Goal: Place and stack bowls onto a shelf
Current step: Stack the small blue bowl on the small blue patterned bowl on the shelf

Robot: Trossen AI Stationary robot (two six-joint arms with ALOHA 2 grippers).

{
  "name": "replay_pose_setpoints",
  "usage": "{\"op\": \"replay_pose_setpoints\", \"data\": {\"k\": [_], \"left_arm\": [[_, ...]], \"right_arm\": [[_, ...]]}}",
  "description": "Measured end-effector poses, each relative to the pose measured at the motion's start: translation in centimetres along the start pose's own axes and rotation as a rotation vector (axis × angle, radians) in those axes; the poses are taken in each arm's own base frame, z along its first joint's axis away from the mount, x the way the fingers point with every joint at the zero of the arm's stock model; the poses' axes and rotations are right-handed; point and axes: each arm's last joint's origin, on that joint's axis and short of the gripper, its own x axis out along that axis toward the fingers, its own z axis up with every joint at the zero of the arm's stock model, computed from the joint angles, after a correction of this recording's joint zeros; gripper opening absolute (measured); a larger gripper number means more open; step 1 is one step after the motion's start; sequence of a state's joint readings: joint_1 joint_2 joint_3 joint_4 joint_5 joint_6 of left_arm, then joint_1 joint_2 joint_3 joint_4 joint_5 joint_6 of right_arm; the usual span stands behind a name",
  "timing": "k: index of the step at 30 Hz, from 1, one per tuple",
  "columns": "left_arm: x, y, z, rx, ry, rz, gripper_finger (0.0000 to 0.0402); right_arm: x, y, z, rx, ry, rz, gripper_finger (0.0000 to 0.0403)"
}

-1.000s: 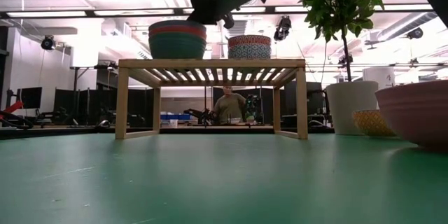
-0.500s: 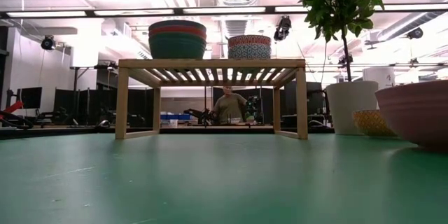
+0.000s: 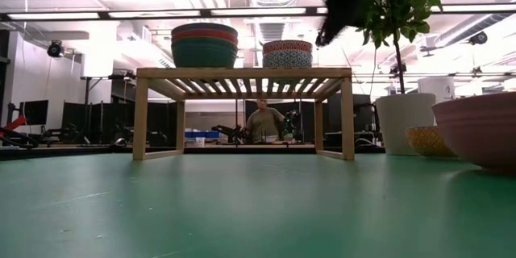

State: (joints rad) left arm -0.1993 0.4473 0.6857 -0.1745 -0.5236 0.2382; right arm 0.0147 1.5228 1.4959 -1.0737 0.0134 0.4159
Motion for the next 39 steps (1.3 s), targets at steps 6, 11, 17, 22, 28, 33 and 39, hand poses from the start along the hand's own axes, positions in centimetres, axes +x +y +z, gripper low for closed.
{"op": "replay_pose_setpoints", "data": {"k": [6, 11, 17, 22, 28, 33, 39], "left_arm": [[0.1, -0.1, 0.1, 0.001, -0.006, 0.002, 0.0084], [0.2, -0.1, 0.1, 0.012, -0.005, 0.001, 0.0084], [0.3, -0.2, 0.1, 0.015, -0.001, 0.001, 0.0084], [0.4, -0.2, 0.0, 0.016, 0.0, 0.0, 0.0084], [0.4, -0.2, 0.0, 0.02, 0.0, 0.0, 0.0084], [0.4, -0.2, 0.0, 0.03, 0.0, 0.0, 0.0084], [0.4, -0.2, 0.1, 0.041, -0.001, 0.001, 0.0084]], "right_arm": [[0.5, -3.8, -4.4, 0.171, 0.046, -0.098, 0.0013], [0.5, -6.9, -7.5, 0.359, 0.003, -0.247, 0.0013], [1.1, -9.0, -9.8, 0.562, 0.019, -0.272, 0.0013], [2.6, -9.6, -10.7, 0.605, 0.102, -0.276, 0.0022], [3.5, -9.7, -10.5, 0.547, 0.126, -0.33, 0.0042], [3.4, -9.8, -10.1, 0.513, 0.093, -0.383, 0.0011], [3.4, -10.0, -10.1, 0.559, 0.067, -0.41, 0.0023]]}}
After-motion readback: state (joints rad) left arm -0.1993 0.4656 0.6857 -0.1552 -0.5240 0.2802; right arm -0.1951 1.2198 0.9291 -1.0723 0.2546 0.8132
